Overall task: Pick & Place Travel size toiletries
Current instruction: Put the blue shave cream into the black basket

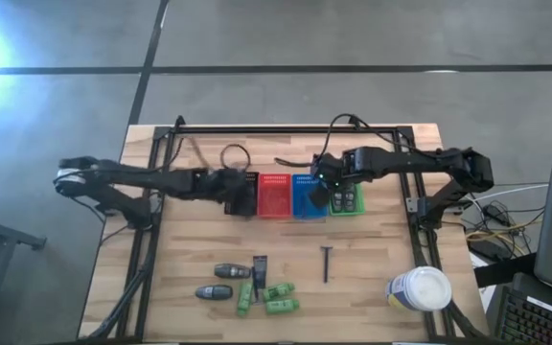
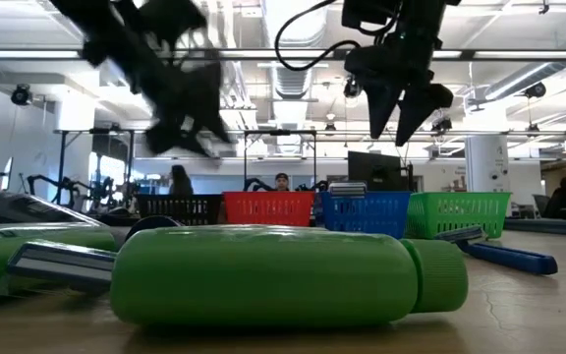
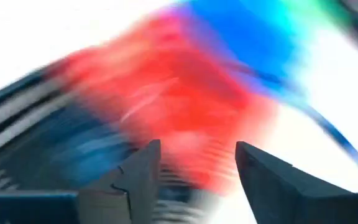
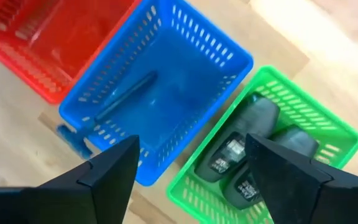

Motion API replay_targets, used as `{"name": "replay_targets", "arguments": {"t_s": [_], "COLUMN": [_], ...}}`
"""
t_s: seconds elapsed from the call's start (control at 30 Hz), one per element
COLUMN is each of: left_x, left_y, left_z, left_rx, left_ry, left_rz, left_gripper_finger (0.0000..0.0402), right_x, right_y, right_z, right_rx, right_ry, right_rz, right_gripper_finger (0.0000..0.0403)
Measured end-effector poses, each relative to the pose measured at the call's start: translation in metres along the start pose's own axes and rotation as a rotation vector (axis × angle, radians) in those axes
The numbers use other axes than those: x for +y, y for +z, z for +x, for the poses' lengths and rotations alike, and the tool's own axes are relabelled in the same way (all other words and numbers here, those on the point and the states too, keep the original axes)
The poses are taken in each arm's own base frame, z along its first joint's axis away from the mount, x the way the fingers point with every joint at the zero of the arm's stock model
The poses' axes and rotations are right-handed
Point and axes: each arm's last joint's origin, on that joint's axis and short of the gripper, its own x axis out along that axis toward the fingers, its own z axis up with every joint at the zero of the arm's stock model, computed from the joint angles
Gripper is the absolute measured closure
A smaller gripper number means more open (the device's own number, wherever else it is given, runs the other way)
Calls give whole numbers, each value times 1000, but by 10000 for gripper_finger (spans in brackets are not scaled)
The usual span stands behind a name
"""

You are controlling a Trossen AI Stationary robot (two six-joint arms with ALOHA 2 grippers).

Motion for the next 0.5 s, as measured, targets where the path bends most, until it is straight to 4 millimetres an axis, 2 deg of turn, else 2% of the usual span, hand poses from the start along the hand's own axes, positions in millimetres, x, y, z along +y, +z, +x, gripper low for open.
{"name": "replay_targets", "arguments": {"t_s": [0.1,0.17,0.23,0.27,0.33,0.5], "left_x": [-41,-55,-62,-64,-66,-86], "left_y": [-18,-40,-56,-60,-66,-60], "left_z": [-17,-22,-17,-13,2,32], "left_rx": [61,108,136,134,150,202], "left_ry": [-331,-383,-377,-387,-408,-467], "left_rz": [632,981,1245,1335,1408,1403], "left_gripper_finger": [184,184,185,185,186,186], "right_x": [2,2,3,3,4,5], "right_y": [-6,-9,-12,-13,-15,-18], "right_z": [3,5,7,7,8,9], "right_rx": [12,25,33,36,42,60], "right_ry": [-4,-8,-9,-11,-9,1], "right_rz": [-21,-31,-32,-33,-31,-28], "right_gripper_finger": [106,102,100,99,98,110]}}
